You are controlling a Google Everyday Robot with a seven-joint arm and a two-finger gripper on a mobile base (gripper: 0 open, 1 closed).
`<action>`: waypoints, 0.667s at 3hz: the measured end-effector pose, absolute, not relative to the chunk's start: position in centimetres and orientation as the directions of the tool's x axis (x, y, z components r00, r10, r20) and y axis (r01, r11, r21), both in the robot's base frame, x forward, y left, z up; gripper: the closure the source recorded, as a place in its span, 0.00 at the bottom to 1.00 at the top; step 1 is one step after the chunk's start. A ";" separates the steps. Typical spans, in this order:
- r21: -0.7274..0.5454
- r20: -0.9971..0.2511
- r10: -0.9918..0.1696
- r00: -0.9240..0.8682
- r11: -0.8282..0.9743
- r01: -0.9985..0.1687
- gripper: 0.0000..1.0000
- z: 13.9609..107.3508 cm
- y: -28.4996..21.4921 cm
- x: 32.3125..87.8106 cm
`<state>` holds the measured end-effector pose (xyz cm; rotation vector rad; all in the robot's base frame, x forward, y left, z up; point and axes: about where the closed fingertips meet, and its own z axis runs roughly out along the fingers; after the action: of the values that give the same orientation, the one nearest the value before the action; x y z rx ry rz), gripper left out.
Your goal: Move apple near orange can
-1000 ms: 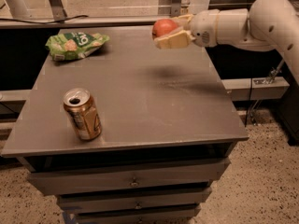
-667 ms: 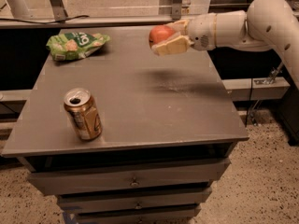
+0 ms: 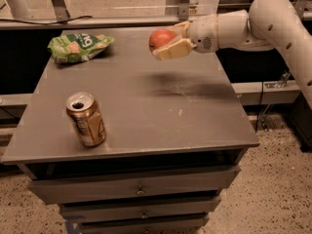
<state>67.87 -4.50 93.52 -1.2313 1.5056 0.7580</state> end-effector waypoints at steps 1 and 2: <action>-0.125 -0.922 -0.384 0.055 0.159 -0.979 1.00 91.7 -2.8 65.1; -0.107 -0.911 -0.404 0.082 0.039 -0.994 1.00 89.7 -1.1 60.8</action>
Offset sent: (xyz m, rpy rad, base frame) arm -0.1313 0.0505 -0.0699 -0.1363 0.0748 0.3834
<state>60.75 -1.07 89.71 -1.5008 1.4553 0.8673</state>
